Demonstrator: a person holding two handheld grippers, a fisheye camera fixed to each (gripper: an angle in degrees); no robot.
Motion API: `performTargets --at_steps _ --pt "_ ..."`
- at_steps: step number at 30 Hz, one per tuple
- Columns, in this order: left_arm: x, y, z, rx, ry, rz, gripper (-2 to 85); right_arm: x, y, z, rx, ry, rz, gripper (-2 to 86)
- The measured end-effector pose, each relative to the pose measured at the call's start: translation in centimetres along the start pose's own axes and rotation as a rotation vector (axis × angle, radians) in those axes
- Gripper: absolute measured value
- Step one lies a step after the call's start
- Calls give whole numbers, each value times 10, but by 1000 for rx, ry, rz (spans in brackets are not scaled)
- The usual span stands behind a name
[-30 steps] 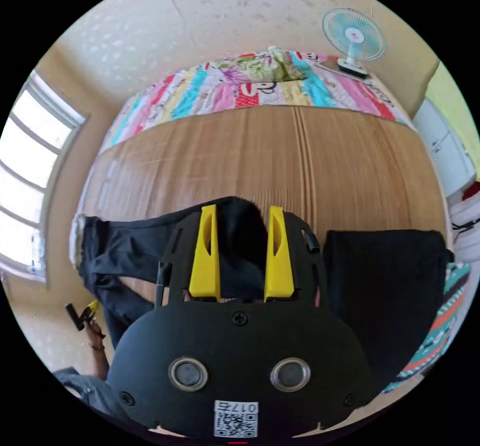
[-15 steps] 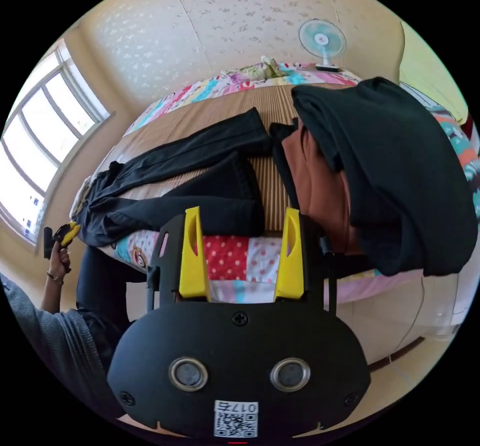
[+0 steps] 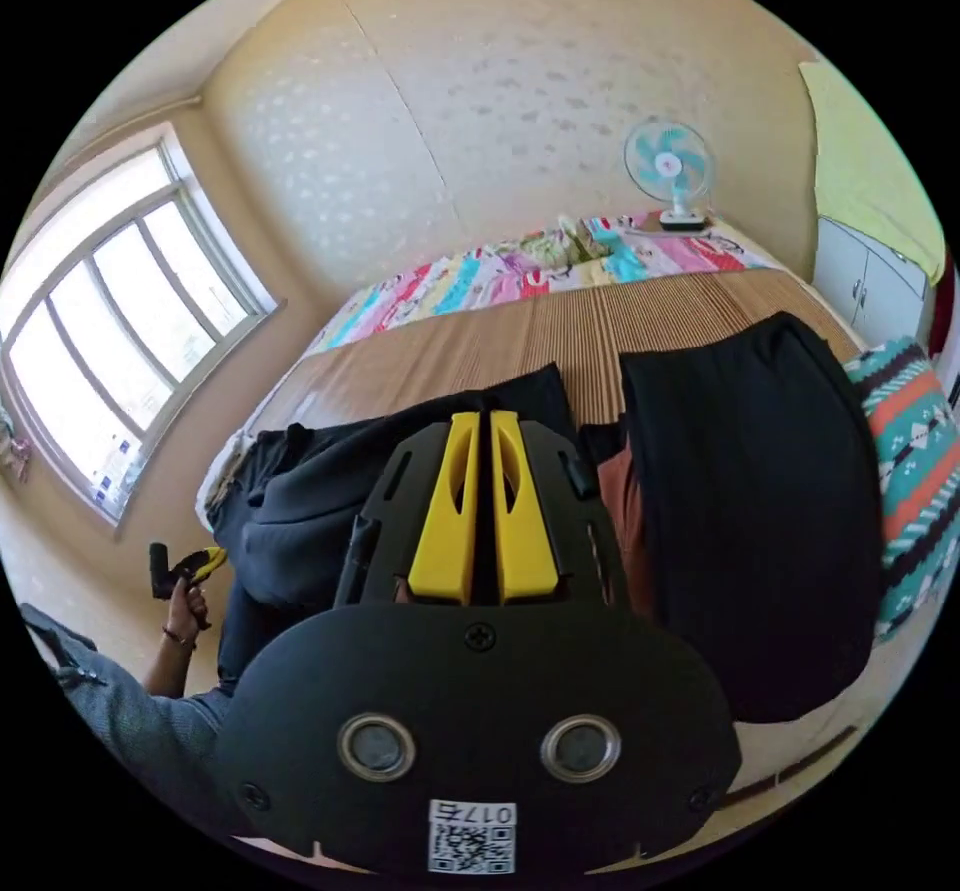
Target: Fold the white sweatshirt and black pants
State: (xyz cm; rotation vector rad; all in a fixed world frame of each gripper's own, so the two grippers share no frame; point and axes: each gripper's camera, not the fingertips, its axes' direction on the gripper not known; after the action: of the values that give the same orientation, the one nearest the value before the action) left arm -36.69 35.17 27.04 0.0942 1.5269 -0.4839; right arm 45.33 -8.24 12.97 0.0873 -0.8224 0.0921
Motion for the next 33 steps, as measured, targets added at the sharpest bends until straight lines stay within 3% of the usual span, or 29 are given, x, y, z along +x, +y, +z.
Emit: performTargets --at_steps 2,6,14,17,21,23,26,33 --pt "-2 3 -8 24 3 -18 87 34 -3 25 -98 -23 105 53" --pt "-8 10 -32 95 -48 -51 88 51 36 2 -16 -44 178 84" --pt "-43 3 -88 256 -270 -239 128 112 164 6 -73 -499 517 118" --pt "-60 -5 -107 318 -295 -308 147 130 192 -2 -12 -475 657 149" --pt "-87 -15 -118 404 -287 -383 154 140 186 -5 85 -552 681 169" --pt "-98 -18 -128 521 -227 -439 162 138 172 0 96 -572 711 171" --pt "-90 -21 -143 674 -284 -454 165 126 157 -3 114 -567 728 177" --pt "-95 -50 -146 674 -375 -438 170 120 151 -24 69 -490 693 134"
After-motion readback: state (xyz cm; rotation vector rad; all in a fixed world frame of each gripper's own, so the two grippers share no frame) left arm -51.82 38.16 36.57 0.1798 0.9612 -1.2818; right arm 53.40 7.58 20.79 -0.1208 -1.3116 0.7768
